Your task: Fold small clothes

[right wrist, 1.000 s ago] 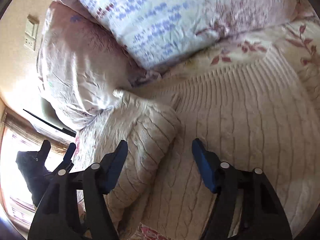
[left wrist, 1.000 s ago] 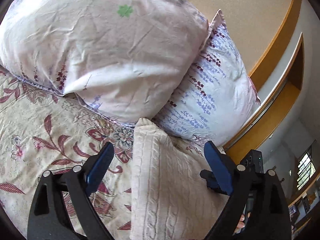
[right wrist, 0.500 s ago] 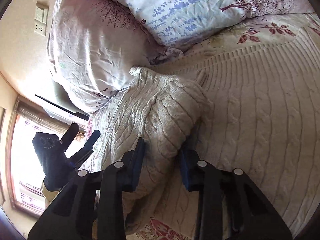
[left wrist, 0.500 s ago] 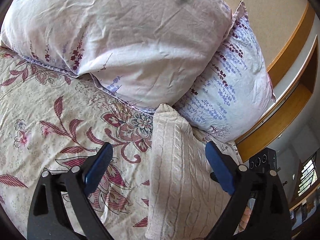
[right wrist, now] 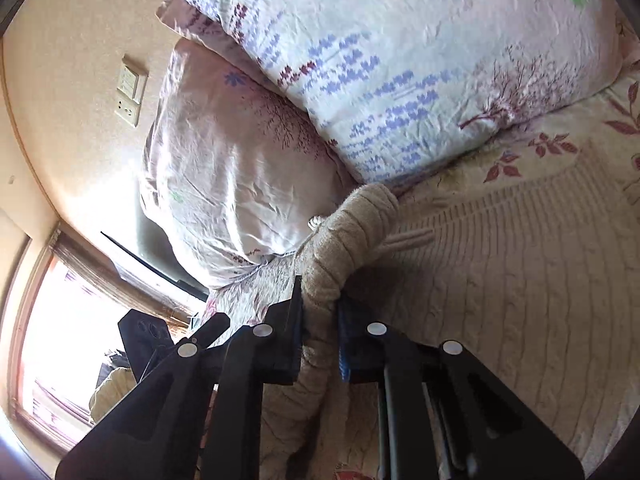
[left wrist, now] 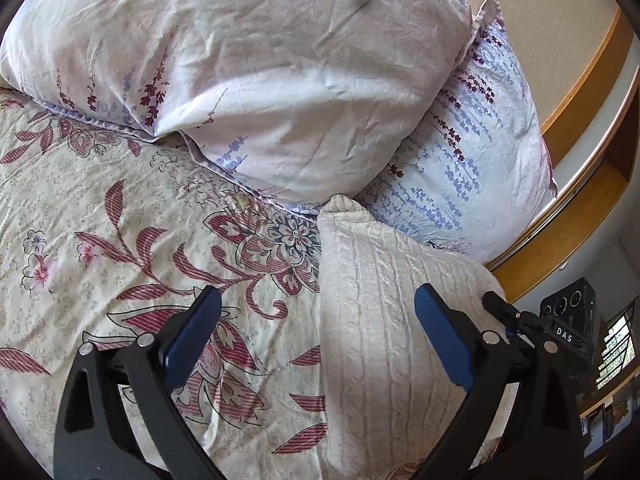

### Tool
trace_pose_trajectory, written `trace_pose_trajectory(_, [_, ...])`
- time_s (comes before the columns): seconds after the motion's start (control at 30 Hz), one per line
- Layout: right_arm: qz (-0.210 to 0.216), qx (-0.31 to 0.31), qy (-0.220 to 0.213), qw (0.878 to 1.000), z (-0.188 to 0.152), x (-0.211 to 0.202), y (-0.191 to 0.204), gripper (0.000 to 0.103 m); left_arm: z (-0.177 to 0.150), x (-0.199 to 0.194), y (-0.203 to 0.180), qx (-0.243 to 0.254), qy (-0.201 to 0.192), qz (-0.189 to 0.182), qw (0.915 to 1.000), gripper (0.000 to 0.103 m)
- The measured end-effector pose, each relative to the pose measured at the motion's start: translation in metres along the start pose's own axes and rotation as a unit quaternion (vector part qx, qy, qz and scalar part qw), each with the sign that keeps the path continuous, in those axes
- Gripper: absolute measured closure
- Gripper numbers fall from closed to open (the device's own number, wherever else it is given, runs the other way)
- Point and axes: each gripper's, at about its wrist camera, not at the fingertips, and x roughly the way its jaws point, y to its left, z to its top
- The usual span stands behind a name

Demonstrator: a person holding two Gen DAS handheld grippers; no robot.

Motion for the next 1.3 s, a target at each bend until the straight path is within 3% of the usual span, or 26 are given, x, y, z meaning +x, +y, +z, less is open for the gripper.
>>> trace_pose_trajectory(0.17, [-0.052, 0.001, -0.049, 0.997, 0.022, -0.043, -0.007, 0.089, -0.002, -0.001, -0.008, 0.019, 0.002, -0.007, 0.9998, 0.004])
trace_pose_trajectory(0.3, [-0.111, 0.004, -0.102, 0.989, 0.035, -0.088, -0.024, 0.089, -0.008, 0.001, -0.025, 0.060, 0.008, -0.008, 0.9981, 0.002])
trace_pose_trajectory(0.43, [-0.188, 0.063, -0.064, 0.978, 0.031, -0.086, -0.074, 0.089, -0.017, 0.008, -0.042, 0.106, 0.025, -0.003, 0.9940, 0.002])
trace_pose_trajectory(0.5, [-0.203, 0.081, -0.047, 0.975, 0.022, -0.079, -0.093, 0.089, -0.022, 0.011, -0.048, 0.127, 0.030, 0.001, 0.9914, 0.002])
trace_pose_trajectory(0.67, [-0.157, 0.082, -0.081, 0.981, 0.024, -0.092, -0.092, 0.089, -0.031, 0.015, -0.058, 0.169, 0.031, 0.016, 0.9851, 0.002])
trace_pose_trajectory(0.77, [-0.178, 0.048, -0.112, 0.976, 0.028, -0.105, -0.076, 0.094, -0.032, 0.016, -0.059, 0.172, 0.037, 0.012, 0.9844, 0.002])
trace_pose_trajectory(0.9, [-0.225, 0.086, -0.061, 0.969, 0.022, -0.089, -0.110, 0.094, -0.034, 0.017, -0.062, 0.179, 0.044, 0.010, 0.9828, 0.002])
trace_pose_trajectory(0.97, [-0.213, 0.108, -0.052, 0.970, 0.014, -0.089, -0.124, 0.092, -0.036, 0.018, -0.065, 0.188, 0.045, 0.012, 0.9811, 0.002])
trace_pose_trajectory(1.03, [-0.197, 0.119, -0.069, 0.971, 0.011, -0.101, -0.122, 0.084, -0.038, 0.019, -0.068, 0.199, 0.046, 0.017, 0.9789, 0.002])
trace_pose_trajectory(1.1, [-0.185, 0.119, -0.085, 0.972, 0.007, -0.116, -0.116, 0.064, -0.040, 0.021, -0.070, 0.206, 0.049, 0.021, 0.9771, 0.002])
trace_pose_trajectory(1.3, [-0.161, 0.110, -0.071, 0.978, -0.004, -0.127, -0.104, 0.061, -0.053, 0.021, -0.086, 0.253, 0.051, 0.029, 0.9656, 0.002])
